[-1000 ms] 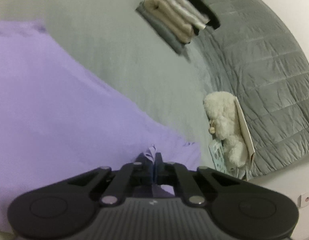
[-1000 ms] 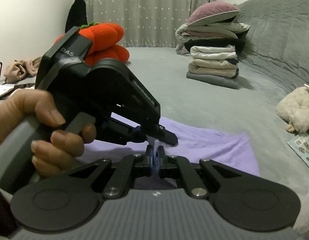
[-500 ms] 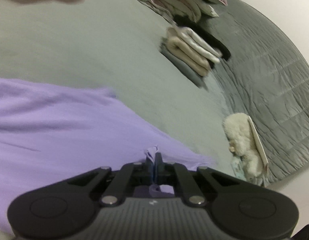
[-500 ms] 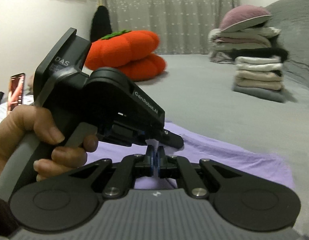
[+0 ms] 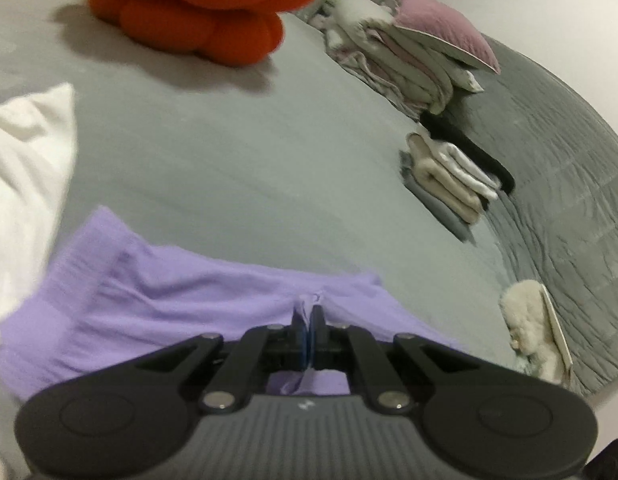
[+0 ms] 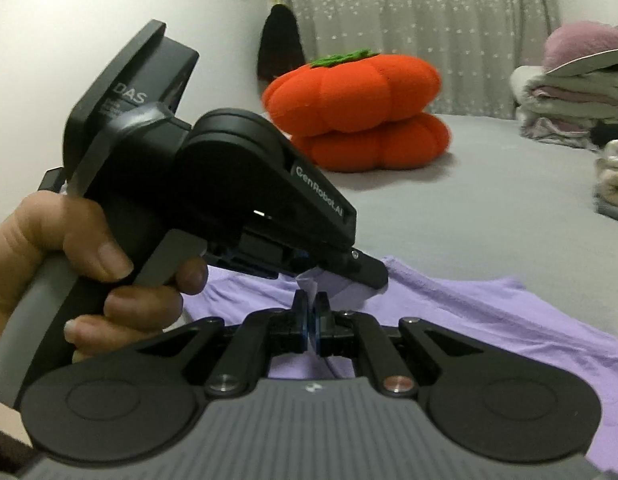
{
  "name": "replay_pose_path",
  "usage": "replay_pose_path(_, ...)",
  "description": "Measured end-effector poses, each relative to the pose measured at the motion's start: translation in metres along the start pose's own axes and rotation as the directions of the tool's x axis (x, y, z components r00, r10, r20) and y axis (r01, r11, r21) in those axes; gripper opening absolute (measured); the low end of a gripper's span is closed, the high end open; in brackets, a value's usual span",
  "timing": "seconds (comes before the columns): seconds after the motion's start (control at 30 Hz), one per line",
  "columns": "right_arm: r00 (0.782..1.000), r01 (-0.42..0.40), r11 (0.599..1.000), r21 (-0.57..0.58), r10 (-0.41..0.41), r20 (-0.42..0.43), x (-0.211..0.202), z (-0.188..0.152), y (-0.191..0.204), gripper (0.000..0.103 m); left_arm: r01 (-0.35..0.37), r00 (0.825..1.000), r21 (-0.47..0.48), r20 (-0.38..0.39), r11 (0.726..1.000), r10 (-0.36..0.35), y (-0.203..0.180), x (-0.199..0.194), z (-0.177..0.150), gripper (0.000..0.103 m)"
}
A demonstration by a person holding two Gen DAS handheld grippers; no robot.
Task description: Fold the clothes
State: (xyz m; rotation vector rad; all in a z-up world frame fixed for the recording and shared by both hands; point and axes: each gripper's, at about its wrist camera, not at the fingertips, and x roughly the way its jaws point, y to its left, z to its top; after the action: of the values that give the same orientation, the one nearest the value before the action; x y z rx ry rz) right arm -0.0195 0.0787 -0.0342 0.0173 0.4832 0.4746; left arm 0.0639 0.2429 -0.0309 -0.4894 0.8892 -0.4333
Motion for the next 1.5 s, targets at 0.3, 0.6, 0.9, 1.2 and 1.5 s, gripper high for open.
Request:
replay_pose_path(0.3,0.996,-0.077,0.993,0.091,0.082,-0.048,0.039,0.006,0.011,0.003,-0.073,0.997,-0.036,0.019,0.997,0.074,0.035,-0.007,0.011,0.001)
replay_pose_path(0.6,0.977,-0.171,0.969,0.177,0.190,-0.099,0.064,-0.001,0.012,0.010,-0.146,0.989,-0.110,0.024,0.983,0.149,0.059,-0.008,0.015,0.003)
replay_pose_path(0.9,0.965,-0.225,0.966,0.125,0.239,-0.112,0.029,0.005,0.002,0.045,-0.174,0.971,-0.114,0.145,0.978,0.189,0.052,-0.032,0.012,0.020)
replay_pose_path(1.2,0.976,-0.137,0.989,0.053,0.144,-0.162,-0.016,0.011,-0.033,0.045,-0.136,0.976,0.035,0.176,0.990,0.128,0.021,-0.027,-0.001,0.023)
replay_pose_path(1.5,0.979,-0.054,0.997,0.064,0.065,-0.196,-0.028,0.005,-0.090,0.046,-0.153,0.978,0.098,0.159,0.983,0.136,0.020,0.009,-0.035,0.024)
